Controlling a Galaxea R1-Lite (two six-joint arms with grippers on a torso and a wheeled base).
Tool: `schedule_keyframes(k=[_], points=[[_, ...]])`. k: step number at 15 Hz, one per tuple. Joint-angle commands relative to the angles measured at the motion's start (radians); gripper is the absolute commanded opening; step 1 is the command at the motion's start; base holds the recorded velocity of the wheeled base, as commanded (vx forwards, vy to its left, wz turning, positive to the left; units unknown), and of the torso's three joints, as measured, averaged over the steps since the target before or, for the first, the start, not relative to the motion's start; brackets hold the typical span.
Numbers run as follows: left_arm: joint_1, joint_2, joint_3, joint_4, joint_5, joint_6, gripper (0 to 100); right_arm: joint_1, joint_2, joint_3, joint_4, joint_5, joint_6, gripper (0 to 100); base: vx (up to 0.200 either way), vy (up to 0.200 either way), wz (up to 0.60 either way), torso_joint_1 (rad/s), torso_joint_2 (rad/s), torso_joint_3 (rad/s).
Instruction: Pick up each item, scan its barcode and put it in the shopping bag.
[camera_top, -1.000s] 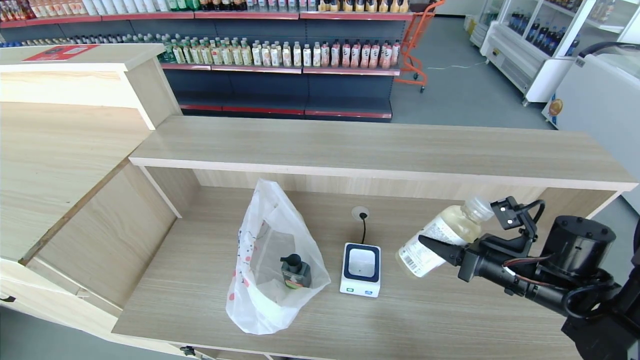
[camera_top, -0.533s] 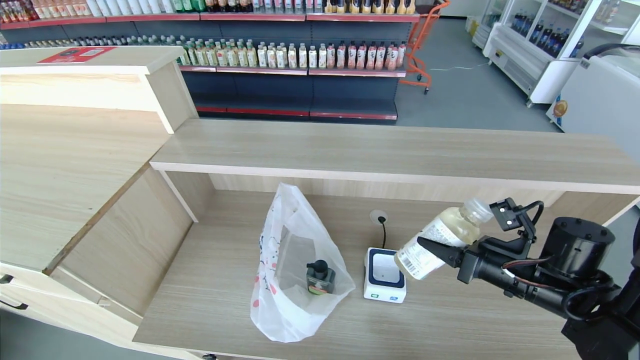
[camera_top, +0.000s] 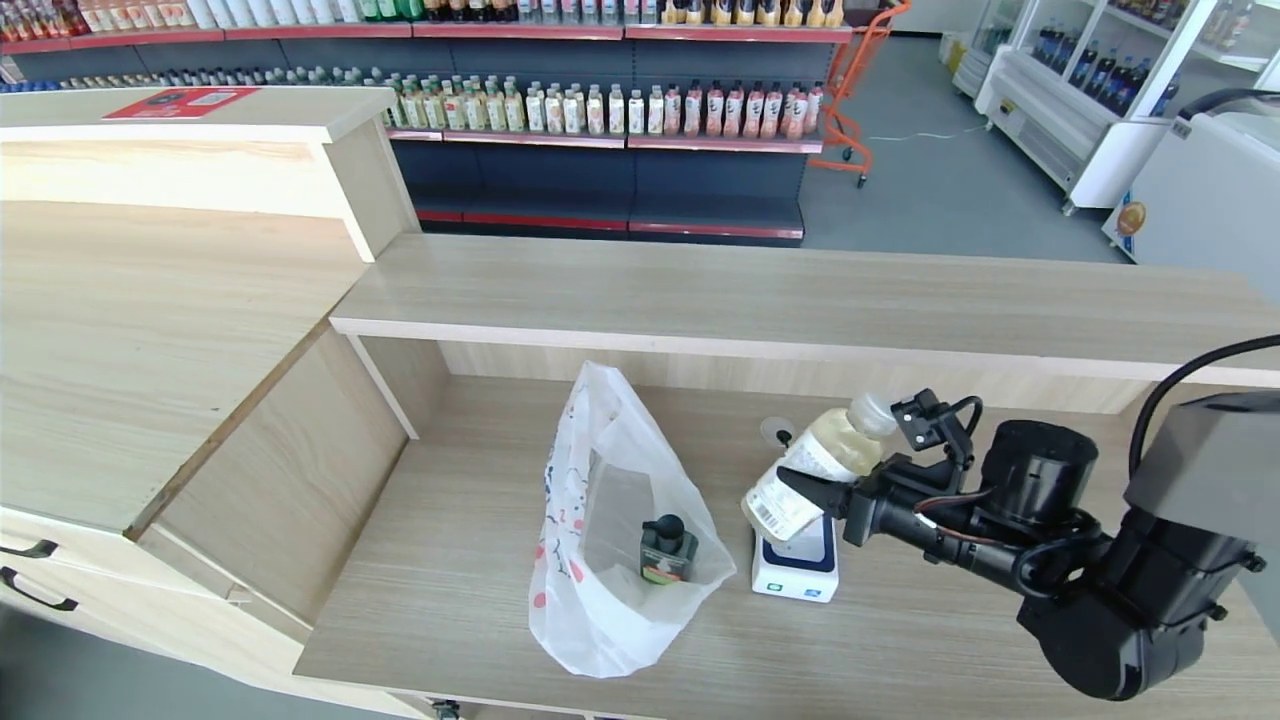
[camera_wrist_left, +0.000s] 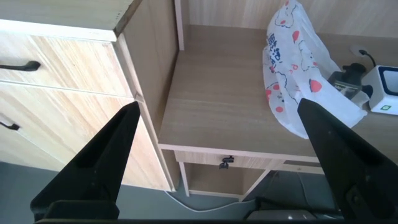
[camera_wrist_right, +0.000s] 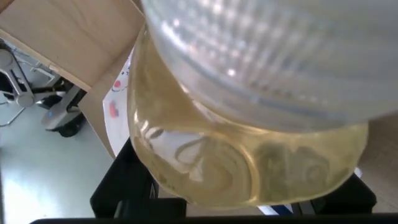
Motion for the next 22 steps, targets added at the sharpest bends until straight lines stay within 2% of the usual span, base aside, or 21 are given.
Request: schedule_keyframes(k=[1, 5, 9, 12, 22], points=[[0.001, 0.0, 0.0, 0.0, 0.0, 0.0, 100, 0.015, 0.113, -0.112, 0.009, -0.032, -0.017, 0, 0.0, 0.0, 0.0, 0.0, 0.0, 0.0], [0.001, 0.0, 0.0, 0.0, 0.0, 0.0, 100, 0.067, 0.26, -0.352, 0.017, -0.035, -0.043, 0, 0.0, 0.0, 0.0, 0.0, 0.0, 0.0], [0.001, 0.0, 0.0, 0.0, 0.0, 0.0, 100, 0.133, 0.36, -0.571, 0.129, -0.035, -0.046, 0, 0.0, 0.0, 0.0, 0.0, 0.0, 0.0], [0.001, 0.0, 0.0, 0.0, 0.0, 0.0, 100, 0.151, 0.406, -0.636, 0.184, -0.035, -0.047, 0, 0.0, 0.0, 0.0, 0.0, 0.0, 0.0], [0.001, 0.0, 0.0, 0.0, 0.0, 0.0, 100, 0.171, 0.578, -0.859, 0.247, -0.035, -0.13, 0, 0.0, 0.0, 0.0, 0.0, 0.0, 0.0]])
